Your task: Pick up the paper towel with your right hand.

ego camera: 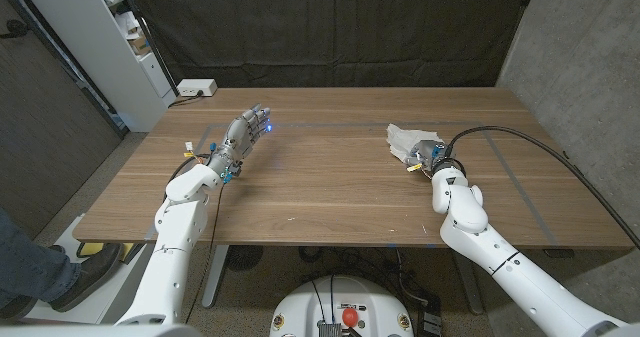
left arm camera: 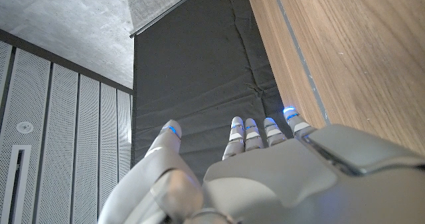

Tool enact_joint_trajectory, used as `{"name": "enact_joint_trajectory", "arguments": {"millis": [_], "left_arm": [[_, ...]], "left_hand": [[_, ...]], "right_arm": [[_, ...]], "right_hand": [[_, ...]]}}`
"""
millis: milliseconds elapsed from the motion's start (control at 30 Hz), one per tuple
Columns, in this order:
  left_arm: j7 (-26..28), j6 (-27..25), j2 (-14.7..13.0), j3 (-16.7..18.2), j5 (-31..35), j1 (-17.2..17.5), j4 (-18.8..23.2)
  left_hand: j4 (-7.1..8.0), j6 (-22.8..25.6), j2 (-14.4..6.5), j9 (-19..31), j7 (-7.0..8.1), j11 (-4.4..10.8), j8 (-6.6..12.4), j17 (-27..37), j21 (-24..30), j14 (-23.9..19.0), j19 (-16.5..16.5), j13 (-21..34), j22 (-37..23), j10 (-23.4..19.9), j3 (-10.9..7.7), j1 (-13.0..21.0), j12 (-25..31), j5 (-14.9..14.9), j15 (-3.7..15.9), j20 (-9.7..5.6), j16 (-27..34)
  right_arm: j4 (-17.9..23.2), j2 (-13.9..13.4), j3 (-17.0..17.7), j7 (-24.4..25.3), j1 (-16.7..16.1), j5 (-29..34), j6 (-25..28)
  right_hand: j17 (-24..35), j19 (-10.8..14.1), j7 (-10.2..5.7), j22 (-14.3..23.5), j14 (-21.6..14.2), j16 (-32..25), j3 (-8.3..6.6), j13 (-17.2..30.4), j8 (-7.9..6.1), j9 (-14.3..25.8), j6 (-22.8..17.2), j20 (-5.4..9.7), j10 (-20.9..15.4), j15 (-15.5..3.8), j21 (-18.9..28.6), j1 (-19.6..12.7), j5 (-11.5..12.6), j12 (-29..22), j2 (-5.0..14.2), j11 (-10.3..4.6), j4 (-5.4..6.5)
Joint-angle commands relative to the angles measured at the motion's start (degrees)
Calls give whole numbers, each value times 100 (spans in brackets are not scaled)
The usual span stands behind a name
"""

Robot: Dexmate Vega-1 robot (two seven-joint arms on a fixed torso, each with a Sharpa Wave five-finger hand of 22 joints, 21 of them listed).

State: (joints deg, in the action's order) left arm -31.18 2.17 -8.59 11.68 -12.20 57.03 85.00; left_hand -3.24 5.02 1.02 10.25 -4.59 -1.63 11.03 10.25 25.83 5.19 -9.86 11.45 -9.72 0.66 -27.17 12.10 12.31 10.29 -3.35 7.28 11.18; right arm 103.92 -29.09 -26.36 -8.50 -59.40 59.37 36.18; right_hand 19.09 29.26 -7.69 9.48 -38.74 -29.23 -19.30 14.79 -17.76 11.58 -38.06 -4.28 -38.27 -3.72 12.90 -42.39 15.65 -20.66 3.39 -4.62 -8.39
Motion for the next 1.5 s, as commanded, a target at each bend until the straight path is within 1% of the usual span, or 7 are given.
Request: {"name": "enact_joint_trajectory", "arguments": {"millis": [33, 200, 500, 700, 900, 1067, 1500], "left_arm": [[2, -36, 6, -15, 3, -1, 50], [15, -38, 11, -13, 3, 27, 94], [36, -44, 28, 19, -26, 97, 150], [46, -37, 39, 38, -43, 126, 160], [36, -26, 46, 44, -60, 132, 158], [21, -12, 50, 32, -64, 125, 142], [-5, 1, 48, 12, -66, 74, 99]], "left_hand": [[-31, 42, -55, 21, 1, 28, -6, 33, -18, 0, -489, 17, -30, -1, -6, 1, 14, -15, -14, 21, 1], [-34, 50, -59, 21, -3, 24, -4, 33, -30, -4, -484, 16, -30, -2, -4, -2, 14, -15, -12, 22, 2], [-39, 56, -64, 21, -6, 14, -3, 33, -51, -9, -481, 16, -31, 0, -1, -7, 13, -16, -15, 24, 3], [-42, 59, -68, 22, -3, 6, -3, 34, -64, -15, -479, 15, -32, 4, 1, -10, 12, -16, -5, 26, 5], [-47, 57, -73, 22, -5, 32, -5, 34, -81, -10, -475, 15, -32, -13, 3, -14, 19, -16, -8, 25, 2], [-50, 60, -76, 22, -11, 16, -4, 34, -92, -6, -469, 15, -33, 1, 5, -17, 13, -16, -18, 22, -1], [-59, 57, -83, 22, -11, 20, -8, 34, -124, -5, -461, 14, -34, 2, 11, -25, 12, -17, -7, 24, -2]], "right_arm": [[-79, 32, 11, 472, -102, 22, -102], [-123, 33, 7, 727, -144, 34, -208], [-195, 82, -58, 961, -144, 145, -231], [-204, 98, -65, 1026, -144, 167, -252], [-185, 127, -46, 1177, -185, 207, -245], [-158, 126, -18, 1313, -236, 229, -270], [-29, 140, 44, 1418, -308, 280, -274]], "right_hand": [[63, 119, -27, 22, -155, -83, -33, 55, -53, 27, -224, 48, -313, -640, -38, -259, -13, -153, 6, -68, -105], [183, 190, -134, 24, -333, -205, -47, 126, -137, 30, -610, 127, -686, -721, -69, -494, -42, -366, 42, -232, -123], [421, 223, -105, 26, -640, -428, -99, 256, -185, 57, -944, 243, -1108, -898, -120, -949, -93, -671, 165, -324, -152], [544, 218, -130, 27, -683, -495, -116, 323, -178, 80, -1006, 287, -1266, -906, -140, -1171, -136, -807, 228, -322, -156], [639, 214, -157, 27, -734, -534, -154, 391, -191, 107, -1099, 330, -1364, -940, -153, -1419, -175, -921, 286, -450, -180], [705, 228, -173, 27, -769, -529, -170, 470, -239, 162, -1229, 356, -1457, -944, -158, -1616, -233, -1042, 304, -461, -175], [774, 230, -189, 28, -800, -472, -134, 596, -264, 238, -1294, 357, -1490, -923, -165, -1746, -320, -1189, 304, -503, -104]]}}
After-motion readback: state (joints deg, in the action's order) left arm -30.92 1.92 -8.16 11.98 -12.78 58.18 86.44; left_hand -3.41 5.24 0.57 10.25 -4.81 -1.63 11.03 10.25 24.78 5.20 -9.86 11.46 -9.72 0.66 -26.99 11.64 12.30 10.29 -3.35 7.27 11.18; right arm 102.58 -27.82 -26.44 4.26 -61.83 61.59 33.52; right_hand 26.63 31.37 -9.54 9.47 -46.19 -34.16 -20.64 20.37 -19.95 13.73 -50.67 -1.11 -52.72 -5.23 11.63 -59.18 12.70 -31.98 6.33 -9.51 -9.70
